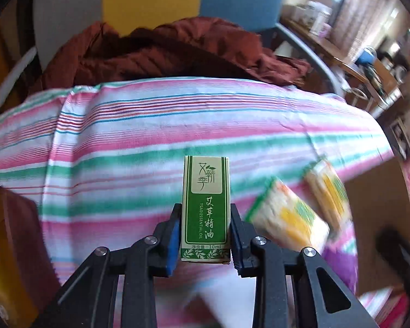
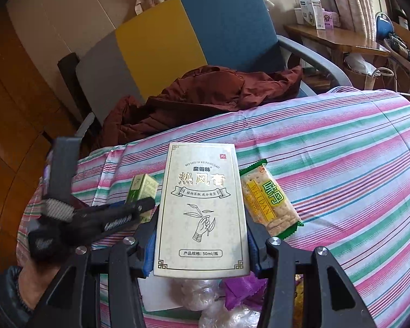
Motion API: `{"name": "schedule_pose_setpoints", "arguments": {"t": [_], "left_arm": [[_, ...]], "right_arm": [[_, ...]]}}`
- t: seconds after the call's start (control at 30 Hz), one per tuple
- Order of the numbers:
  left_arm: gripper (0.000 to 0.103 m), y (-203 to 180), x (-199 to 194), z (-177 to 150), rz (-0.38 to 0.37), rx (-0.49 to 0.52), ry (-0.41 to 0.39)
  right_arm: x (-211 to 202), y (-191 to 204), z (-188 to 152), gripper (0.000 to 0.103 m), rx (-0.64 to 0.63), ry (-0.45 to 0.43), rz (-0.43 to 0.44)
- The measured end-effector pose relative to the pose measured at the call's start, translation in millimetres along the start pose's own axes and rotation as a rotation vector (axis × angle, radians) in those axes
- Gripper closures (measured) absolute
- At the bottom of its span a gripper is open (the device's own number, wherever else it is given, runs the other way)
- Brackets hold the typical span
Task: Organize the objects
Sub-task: 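Grasp the green essential-oil box with the left tool while the right tool holds the white box, then lower both boxes into the gold tray and open both tools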
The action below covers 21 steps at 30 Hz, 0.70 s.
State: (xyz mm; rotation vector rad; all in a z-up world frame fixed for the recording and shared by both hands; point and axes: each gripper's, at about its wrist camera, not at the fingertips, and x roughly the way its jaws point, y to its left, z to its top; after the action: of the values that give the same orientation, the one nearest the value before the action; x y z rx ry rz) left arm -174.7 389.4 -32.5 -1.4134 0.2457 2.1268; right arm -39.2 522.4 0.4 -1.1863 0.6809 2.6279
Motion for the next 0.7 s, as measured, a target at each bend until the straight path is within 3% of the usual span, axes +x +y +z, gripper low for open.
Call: {"name": "schedule_pose_setpoints", "arguments": {"t": [0.13, 0.33, 0.53, 0.7], "left_arm": [[0.072, -2.6, -32.4, -26.5, -0.029, 0.019, -0.022], [0.072, 5.6, -93.6, -59.0, -0.014, 0.036, -0.133], [0.072, 41.7, -152.9, -90.8, 0.010, 0.007, -0.240], [0.071, 94.1, -190.4, -127.8, 0.045, -0.063, -0.282]], "right_arm": [[1.0, 10.8, -2.7, 0.052, -0.042, 0.000, 0.024], [4.0, 33.3, -12.4, 0.052, -0.131, 0.008, 0.059], [11.9, 56.1, -24.9, 0.052, -0.226, 0.019, 0.050], [12.3, 66.2, -28.5, 0.052, -0.213, 0.032, 0.049]]}}
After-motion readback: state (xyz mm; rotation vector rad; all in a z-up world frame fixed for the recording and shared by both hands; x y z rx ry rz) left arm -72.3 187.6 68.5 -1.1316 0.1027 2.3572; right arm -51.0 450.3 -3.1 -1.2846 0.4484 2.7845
